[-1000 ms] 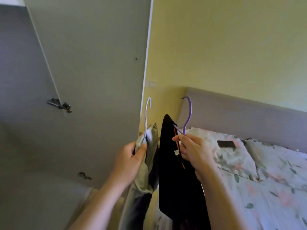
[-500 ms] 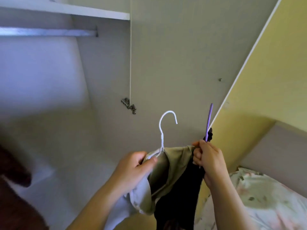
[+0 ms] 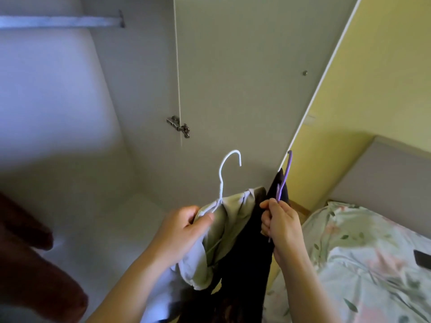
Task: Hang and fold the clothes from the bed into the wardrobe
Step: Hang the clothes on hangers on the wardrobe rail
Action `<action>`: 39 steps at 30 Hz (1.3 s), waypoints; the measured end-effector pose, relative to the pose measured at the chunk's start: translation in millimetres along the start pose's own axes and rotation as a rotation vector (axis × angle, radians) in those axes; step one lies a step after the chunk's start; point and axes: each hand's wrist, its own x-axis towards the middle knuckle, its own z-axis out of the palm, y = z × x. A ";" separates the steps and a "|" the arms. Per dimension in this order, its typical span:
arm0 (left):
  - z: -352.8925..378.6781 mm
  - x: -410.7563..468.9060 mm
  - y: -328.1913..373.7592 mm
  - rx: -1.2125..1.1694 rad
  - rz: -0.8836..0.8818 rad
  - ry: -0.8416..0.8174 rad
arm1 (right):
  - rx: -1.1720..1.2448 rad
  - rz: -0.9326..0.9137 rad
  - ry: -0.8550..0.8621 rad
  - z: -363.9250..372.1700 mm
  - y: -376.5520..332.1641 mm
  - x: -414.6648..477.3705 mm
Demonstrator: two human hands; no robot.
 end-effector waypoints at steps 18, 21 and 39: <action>-52.4 -52.3 -57.5 -0.062 -0.142 0.342 | -0.108 0.132 -0.254 82.4 29.2 -51.0; -63.2 -47.3 -55.7 -0.093 -0.140 0.449 | -0.159 0.130 -0.348 95.1 16.9 -40.6; -80.1 -15.1 -19.1 0.018 -0.283 1.073 | -0.320 -0.040 -1.063 197.4 -33.5 49.1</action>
